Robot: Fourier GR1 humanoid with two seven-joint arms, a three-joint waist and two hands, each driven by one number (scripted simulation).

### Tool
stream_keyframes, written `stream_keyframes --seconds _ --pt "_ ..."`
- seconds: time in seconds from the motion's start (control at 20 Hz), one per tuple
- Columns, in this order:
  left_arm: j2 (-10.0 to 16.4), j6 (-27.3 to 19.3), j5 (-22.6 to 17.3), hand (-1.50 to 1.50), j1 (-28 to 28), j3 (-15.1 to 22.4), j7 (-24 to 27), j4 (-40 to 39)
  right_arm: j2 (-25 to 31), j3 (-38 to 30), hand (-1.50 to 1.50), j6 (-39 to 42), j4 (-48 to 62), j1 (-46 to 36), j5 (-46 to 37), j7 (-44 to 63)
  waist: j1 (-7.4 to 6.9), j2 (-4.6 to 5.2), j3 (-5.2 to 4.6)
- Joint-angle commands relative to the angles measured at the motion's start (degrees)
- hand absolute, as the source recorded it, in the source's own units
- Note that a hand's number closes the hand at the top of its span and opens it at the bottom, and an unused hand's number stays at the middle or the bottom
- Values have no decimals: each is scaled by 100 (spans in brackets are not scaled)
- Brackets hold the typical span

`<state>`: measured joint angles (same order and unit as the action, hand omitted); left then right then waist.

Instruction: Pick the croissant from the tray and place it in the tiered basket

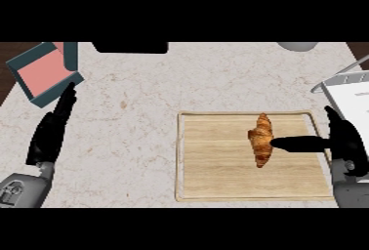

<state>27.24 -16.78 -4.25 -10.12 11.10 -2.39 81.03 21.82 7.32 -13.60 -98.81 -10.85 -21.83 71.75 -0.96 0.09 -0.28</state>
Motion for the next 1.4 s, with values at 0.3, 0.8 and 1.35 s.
stream_keyframes --seconds 0.3,0.8,1.35 --pt "21 30 37 0 -48 -169 -122 27 -733 213 -150 580 428 -399 -809 1348 91 -39 5" --pt "-9 193 55 0 163 -242 216 -74 -1381 -108 -150 1257 845 -864 -1816 1347 94 -37 3" --pt "9 271 23 0 168 -427 24 36 -2169 -392 -150 1462 867 -626 -2335 1347 128 -29 15"
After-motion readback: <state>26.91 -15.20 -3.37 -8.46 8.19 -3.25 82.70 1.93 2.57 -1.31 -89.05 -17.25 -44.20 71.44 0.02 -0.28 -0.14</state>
